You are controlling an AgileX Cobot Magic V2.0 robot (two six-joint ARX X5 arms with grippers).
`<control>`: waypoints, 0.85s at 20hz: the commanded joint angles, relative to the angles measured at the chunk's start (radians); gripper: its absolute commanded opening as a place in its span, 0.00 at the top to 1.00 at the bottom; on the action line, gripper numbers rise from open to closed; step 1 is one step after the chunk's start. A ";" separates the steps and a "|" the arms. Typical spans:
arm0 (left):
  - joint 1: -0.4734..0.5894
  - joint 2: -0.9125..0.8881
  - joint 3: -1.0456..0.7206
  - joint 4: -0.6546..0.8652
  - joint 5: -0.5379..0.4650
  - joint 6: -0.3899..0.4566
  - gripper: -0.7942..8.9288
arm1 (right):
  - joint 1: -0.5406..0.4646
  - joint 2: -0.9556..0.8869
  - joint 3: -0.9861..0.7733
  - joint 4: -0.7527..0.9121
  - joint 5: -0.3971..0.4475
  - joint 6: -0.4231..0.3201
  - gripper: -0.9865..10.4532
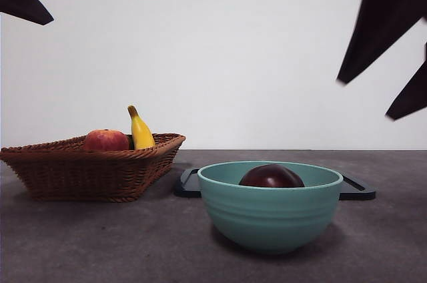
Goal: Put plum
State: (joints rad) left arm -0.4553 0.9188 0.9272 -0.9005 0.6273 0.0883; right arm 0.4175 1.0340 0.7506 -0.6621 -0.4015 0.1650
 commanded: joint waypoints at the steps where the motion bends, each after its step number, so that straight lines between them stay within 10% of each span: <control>1: -0.003 0.005 0.010 0.007 0.005 0.014 0.53 | 0.043 0.058 0.000 0.059 0.042 0.030 0.63; 17: -0.003 0.005 0.010 0.006 0.004 0.016 0.53 | 0.152 0.373 0.000 0.303 0.192 0.034 0.81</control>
State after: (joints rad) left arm -0.4553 0.9188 0.9276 -0.9005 0.6273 0.0914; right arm 0.5613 1.3926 0.7456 -0.3656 -0.2108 0.1917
